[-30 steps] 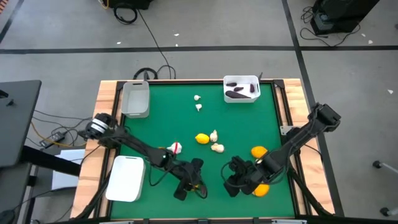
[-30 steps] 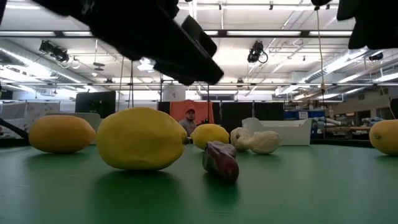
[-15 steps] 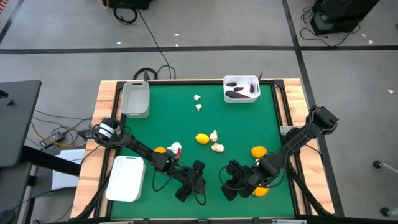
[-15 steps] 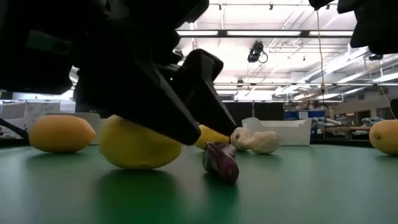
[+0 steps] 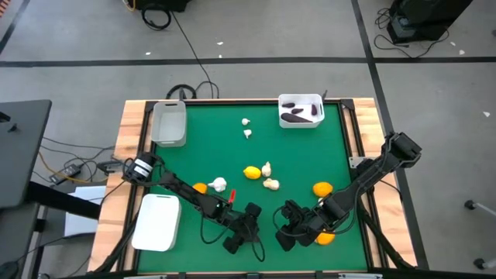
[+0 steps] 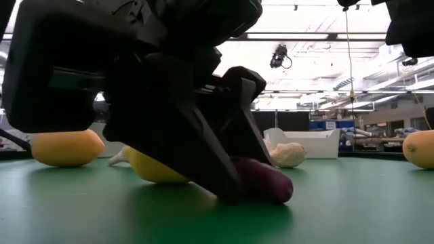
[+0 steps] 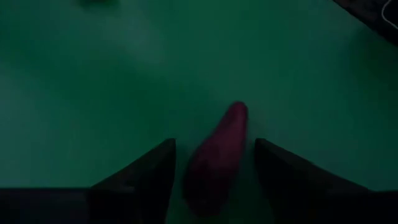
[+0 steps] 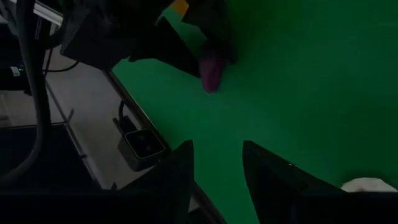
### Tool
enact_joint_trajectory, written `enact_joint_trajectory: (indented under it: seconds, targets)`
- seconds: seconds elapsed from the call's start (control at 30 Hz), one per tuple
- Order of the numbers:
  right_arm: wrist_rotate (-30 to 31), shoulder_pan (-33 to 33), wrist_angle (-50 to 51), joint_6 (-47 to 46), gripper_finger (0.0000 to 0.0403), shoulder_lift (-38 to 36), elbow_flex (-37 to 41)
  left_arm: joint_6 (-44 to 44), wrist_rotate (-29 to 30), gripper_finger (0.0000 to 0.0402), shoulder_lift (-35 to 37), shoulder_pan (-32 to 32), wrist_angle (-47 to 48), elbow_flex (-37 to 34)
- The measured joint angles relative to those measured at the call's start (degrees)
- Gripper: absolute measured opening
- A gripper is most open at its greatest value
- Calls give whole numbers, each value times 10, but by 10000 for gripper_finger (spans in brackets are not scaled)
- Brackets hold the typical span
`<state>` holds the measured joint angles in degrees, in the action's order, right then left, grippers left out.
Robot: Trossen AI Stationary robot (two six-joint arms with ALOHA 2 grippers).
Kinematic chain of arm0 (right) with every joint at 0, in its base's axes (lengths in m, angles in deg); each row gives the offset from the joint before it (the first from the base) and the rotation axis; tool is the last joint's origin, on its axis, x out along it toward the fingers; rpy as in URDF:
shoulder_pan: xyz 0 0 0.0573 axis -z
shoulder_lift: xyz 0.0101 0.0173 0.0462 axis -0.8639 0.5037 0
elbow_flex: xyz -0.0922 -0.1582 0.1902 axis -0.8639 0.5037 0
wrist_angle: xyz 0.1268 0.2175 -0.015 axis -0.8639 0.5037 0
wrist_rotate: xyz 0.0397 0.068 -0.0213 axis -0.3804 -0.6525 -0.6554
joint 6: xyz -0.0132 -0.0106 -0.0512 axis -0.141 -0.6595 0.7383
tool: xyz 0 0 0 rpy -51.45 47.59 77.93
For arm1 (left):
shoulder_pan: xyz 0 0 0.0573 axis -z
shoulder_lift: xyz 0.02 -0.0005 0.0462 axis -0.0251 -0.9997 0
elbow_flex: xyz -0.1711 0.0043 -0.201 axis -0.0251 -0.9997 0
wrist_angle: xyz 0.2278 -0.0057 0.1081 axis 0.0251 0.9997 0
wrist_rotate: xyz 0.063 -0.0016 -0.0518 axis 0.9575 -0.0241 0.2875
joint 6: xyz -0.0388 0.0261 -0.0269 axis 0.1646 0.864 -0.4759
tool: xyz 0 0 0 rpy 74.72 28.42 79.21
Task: Sort produce into baskets
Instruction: Put the eggplant into the top white bin
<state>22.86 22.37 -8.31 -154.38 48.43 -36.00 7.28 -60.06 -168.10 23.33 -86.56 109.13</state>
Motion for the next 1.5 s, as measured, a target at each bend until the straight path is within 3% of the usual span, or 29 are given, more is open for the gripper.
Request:
enact_joint_trajectory:
  seconds: [0.33, 0.53, 0.8, 1.0, 1.2, 1.3, 1.5]
  targets:
    - [10, 0, -1, 5, 148, 0, 0, -71, 26, 138, 5, -1, 0, 0]
    - [20, 1, -56, 50, 148, 0, 0, -90, 64, 102, 45, -2, 8, -1]
    - [38, 15, -122, 71, 156, 0, 0, -58, 85, 99, 140, -16, 34, -1]
    - [95, 24, -169, 103, 158, -1, 0, -21, 83, 99, 185, -18, 43, -1]
    - [135, 26, -166, 103, 158, -7, 0, -3, 59, 99, 206, -16, 59, -1]
    - [134, 26, -162, 97, 158, -7, 0, -4, 37, 99, 207, -5, 77, 0]
    - [122, 27, -161, 96, 158, -8, 0, -7, 49, 99, 207, 5, 72, 0]
